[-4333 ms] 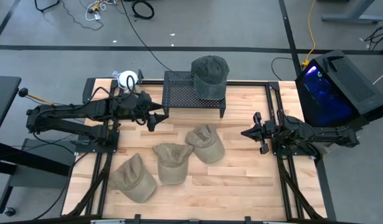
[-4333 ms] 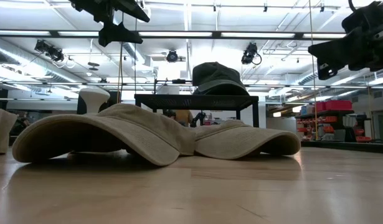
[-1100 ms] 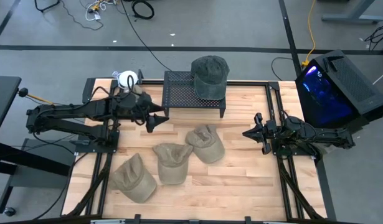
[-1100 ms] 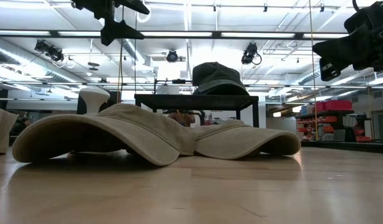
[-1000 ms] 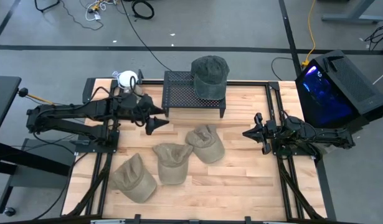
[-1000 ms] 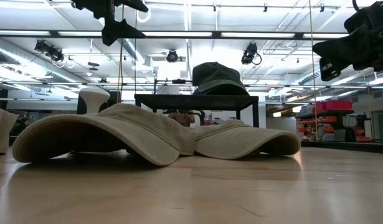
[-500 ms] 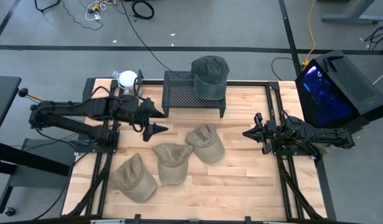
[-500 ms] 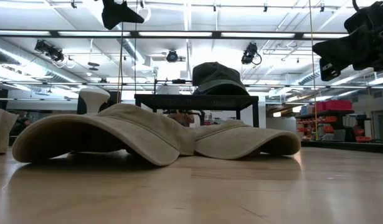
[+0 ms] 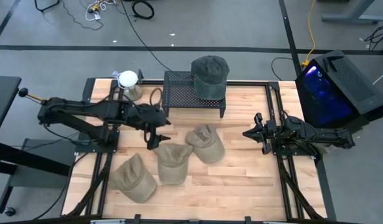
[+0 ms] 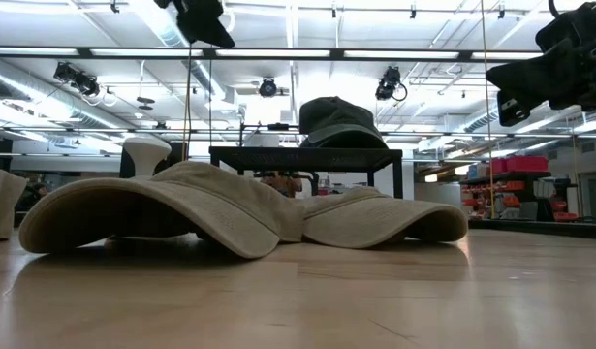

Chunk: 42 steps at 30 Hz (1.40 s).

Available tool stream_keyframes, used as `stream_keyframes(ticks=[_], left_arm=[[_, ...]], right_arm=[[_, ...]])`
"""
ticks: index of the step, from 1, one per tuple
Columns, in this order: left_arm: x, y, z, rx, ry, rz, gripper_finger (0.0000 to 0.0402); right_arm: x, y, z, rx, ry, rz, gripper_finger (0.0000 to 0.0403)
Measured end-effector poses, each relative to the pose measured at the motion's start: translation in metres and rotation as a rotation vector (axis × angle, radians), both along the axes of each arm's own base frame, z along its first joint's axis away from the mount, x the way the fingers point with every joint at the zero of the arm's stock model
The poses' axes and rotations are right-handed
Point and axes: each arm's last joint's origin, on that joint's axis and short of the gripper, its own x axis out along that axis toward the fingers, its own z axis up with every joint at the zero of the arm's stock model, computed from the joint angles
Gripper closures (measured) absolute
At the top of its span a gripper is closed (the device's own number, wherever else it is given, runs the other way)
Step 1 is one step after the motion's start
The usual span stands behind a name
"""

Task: Pick & Place hat
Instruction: Put the middle brown cap on the shelf

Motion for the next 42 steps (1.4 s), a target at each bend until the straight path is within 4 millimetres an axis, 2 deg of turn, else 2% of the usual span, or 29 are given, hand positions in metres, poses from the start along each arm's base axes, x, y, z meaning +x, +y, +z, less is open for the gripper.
stream_keyframes(ticks=[9, 13, 30, 42], left_arm=[[0.016, -0.011, -0.019, 0.285, 0.082, -0.311, 0.0085], [0.023, -0.012, -0.028, 0.36, 0.114, -0.393, 0.0085], [0.048, -0.028, -0.069, 0.402, 0.23, -0.702, 0.0085], [0.06, -0.044, -0.098, 0.365, 0.302, -0.798, 0.0093]], right_arm=[[0.0, 0.0, 0.0, 0.0, 0.0, 0.0, 0.0378], [0.0, 0.0, 0.0, 0.0, 0.0, 0.001, 0.0378], [0.0, 0.0, 0.0, 0.0, 0.0, 0.0, 0.0378], [0.0, 0.0, 0.0, 0.0, 0.0, 0.0, 0.0378]])
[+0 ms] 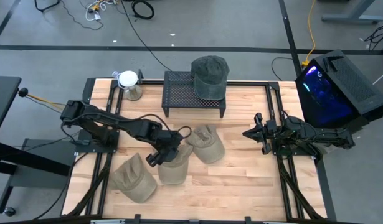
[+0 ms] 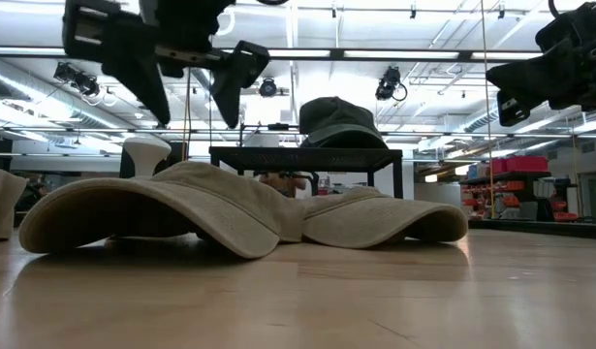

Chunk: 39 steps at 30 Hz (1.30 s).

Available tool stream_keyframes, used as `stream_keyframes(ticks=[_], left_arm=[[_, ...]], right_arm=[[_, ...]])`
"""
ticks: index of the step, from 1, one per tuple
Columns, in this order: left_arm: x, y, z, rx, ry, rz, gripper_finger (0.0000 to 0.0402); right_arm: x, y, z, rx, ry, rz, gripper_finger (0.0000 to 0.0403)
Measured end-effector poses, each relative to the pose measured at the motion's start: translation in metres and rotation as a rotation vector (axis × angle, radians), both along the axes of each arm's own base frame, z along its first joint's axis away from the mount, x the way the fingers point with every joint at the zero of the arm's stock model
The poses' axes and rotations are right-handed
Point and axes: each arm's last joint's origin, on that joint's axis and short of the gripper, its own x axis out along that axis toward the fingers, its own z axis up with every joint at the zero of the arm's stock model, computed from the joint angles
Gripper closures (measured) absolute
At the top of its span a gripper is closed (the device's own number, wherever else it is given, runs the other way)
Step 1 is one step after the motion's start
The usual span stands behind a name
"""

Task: Pick & Place hat
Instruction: Put the middle brown cap on the shelf

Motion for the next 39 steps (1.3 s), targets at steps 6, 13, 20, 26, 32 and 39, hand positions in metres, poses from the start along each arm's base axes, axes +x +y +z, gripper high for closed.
stream_keyframes(ticks=[6, 13, 20, 26, 32, 39], left_arm=[[0.003, -0.003, -0.01, 0.035, 0.025, -0.064, 0.0119], [0.004, -0.003, -0.017, 0.07, 0.053, -0.094, 0.0146], [0.007, -0.002, -0.025, 0.12, 0.073, -0.117, 0.0175], [0.011, 0.001, -0.032, 0.148, 0.077, -0.116, 0.0206], [0.011, 0.002, -0.037, 0.148, 0.108, -0.115, 0.024], [0.013, 0.002, -0.04, 0.153, 0.116, -0.124, 0.0278]], right_arm=[[0.0, 0.0, 0.0, 0.0, -0.001, 0.0, 0.0378], [0.0, 0.0, 0.0, 0.0, -0.001, 0.0, 0.0378], [0.0, 0.0, 0.0, 0.0, -0.001, 0.0, 0.0378], [0.0, 0.0, 0.0, 0.0, -0.001, 0.0, 0.0378], [0.0, 0.0, 0.0, 0.0, -0.001, 0.0, 0.0378], [0.0, 0.0, 0.0, 0.0, -0.001, 0.0, 0.0378]])
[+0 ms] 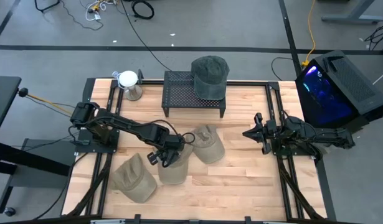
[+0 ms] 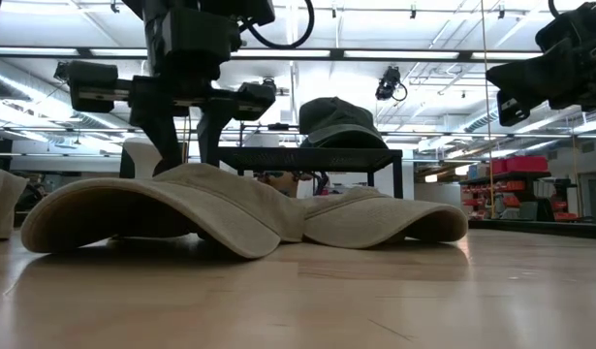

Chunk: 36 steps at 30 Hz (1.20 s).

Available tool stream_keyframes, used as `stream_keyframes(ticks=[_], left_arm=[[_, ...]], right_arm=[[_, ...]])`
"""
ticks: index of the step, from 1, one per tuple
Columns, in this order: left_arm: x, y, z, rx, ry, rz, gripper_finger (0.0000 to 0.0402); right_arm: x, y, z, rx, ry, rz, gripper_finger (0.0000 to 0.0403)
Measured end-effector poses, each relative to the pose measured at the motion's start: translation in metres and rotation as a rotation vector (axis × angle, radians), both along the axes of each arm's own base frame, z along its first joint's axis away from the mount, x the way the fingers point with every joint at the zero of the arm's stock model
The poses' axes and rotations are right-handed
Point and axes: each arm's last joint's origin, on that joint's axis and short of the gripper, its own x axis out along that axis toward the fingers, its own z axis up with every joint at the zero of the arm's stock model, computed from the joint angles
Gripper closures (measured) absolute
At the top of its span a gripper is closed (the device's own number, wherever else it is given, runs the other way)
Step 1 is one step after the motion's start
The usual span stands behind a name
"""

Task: Pick & Place hat
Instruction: Put the middle brown cap on the shelf

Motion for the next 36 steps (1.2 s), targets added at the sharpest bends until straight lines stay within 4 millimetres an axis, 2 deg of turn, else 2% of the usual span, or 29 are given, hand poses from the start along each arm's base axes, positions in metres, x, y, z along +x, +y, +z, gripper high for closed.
stream_keyframes(ticks=[21, 25, 36], left_arm=[[-0.001, 0.002, 0.0, -0.002, 0.014, 0.015, 0.0393], [-0.004, 0.003, 0.0, 0.005, 0.04, 0.015, 0.0395], [-0.025, 0.007, 0.037, 0.005, -0.019, 0.019, 0.0399]], right_arm=[[0.0, 0.0, 0.0, 0.0, 0.001, -0.001, 0.0378], [0.0, 0.0, 0.0, 0.0, 0.001, 0.0, 0.0378], [0.0, 0.0, 0.0, 0.0, 0.001, 0.0, 0.0378]])
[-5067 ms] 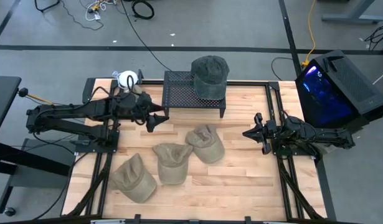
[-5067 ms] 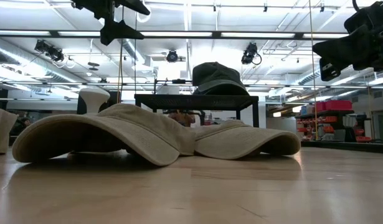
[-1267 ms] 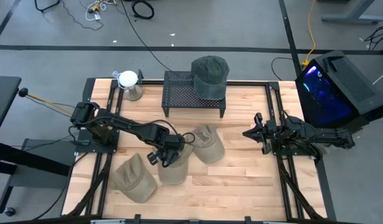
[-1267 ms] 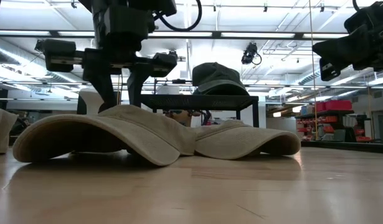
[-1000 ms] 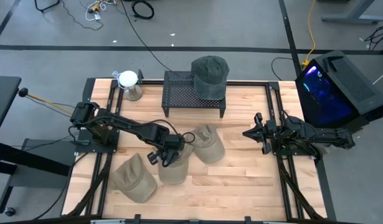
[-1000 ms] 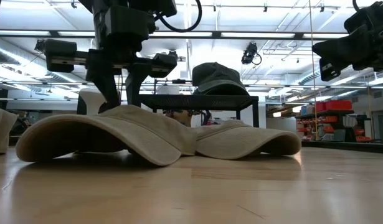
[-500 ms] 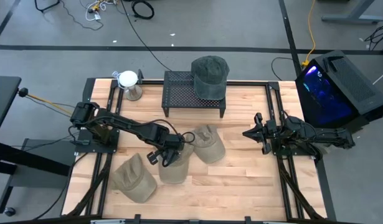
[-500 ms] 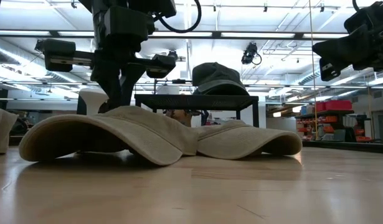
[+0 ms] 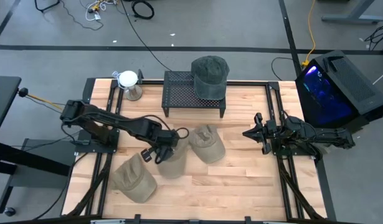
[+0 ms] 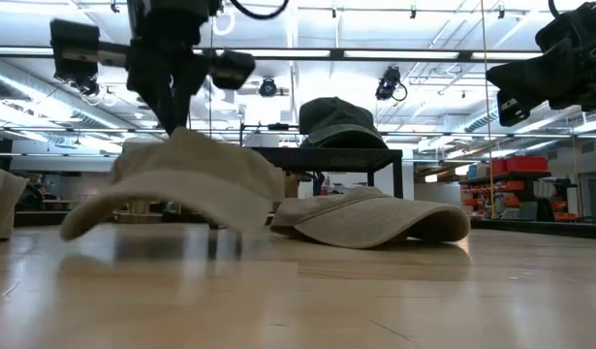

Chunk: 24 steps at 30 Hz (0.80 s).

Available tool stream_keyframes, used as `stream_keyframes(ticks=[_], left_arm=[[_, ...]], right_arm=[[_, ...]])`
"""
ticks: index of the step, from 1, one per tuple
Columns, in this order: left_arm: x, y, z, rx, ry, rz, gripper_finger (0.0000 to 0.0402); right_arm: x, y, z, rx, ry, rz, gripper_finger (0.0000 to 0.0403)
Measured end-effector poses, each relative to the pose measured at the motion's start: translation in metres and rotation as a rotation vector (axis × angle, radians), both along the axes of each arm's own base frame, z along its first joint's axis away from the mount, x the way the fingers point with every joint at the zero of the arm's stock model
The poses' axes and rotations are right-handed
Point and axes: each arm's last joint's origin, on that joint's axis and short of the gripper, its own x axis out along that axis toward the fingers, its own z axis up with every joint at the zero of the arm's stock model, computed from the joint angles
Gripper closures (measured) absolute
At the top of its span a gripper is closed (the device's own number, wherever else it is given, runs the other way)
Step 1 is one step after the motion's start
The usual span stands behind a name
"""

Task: Pick & Place hat
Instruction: Put the middle brown cap on the shelf

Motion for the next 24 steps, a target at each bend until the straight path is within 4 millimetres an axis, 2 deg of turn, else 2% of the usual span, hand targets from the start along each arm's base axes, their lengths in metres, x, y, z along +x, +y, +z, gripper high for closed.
stream_keyframes(ticks=[16, 24], left_arm=[[-0.042, 0.015, 0.052, 0.072, -0.121, 0.057, 0.0401], [-0.047, 0.036, 0.078, 0.141, -0.147, 0.135, 0.0401]], right_arm=[[0.0, 0.0, 0.0, 0.0, -0.001, 0.0, 0.0378], [0.0, 0.0, 0.0, 0.0, -0.002, 0.0, 0.0378]])
